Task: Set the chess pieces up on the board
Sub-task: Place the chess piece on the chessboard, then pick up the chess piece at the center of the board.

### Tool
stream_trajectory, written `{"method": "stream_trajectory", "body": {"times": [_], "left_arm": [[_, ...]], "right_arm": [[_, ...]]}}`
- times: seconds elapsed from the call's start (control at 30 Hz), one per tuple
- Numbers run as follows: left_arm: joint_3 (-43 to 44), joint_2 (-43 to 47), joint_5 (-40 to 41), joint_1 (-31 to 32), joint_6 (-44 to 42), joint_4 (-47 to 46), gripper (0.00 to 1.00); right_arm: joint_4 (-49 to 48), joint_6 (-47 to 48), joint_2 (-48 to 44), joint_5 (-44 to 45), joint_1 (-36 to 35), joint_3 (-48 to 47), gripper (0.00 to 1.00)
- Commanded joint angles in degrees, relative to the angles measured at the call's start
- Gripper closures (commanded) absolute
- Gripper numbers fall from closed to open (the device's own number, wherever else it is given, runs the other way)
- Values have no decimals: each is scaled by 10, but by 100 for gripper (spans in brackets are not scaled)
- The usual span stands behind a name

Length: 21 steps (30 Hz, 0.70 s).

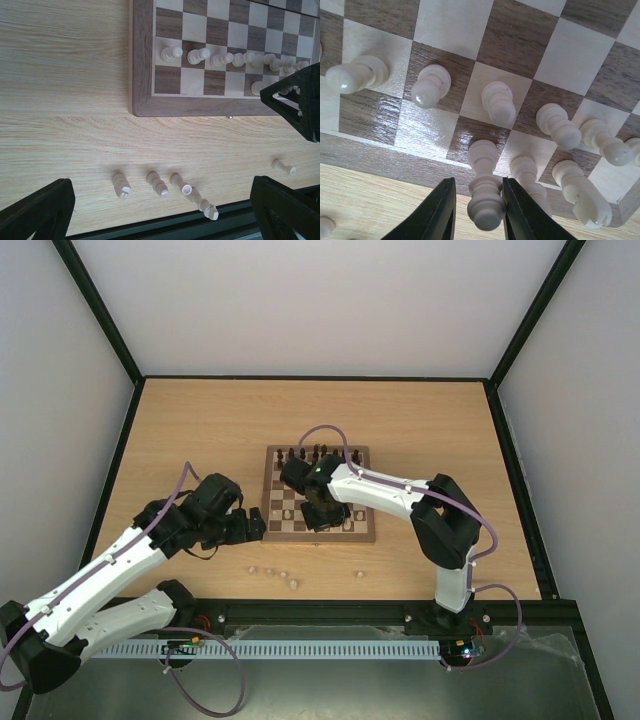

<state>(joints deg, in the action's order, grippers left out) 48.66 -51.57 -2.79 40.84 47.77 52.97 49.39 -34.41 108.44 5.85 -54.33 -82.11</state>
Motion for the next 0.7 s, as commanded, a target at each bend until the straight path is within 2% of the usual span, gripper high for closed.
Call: {"method": "stream_trajectory", "body": {"times": [0.0, 0.4, 0.67], "left_arm": [[-8, -4, -5, -2, -5, -11, 1], [0, -7, 1, -8, -6, -10, 1], [11, -10, 7, -12, -9, -6, 1]], "right_arm": [[42, 4, -17, 1, 1, -27, 72], [117, -44, -112, 11, -14, -65, 62], [128, -115, -153, 0, -99, -43, 60]]}}
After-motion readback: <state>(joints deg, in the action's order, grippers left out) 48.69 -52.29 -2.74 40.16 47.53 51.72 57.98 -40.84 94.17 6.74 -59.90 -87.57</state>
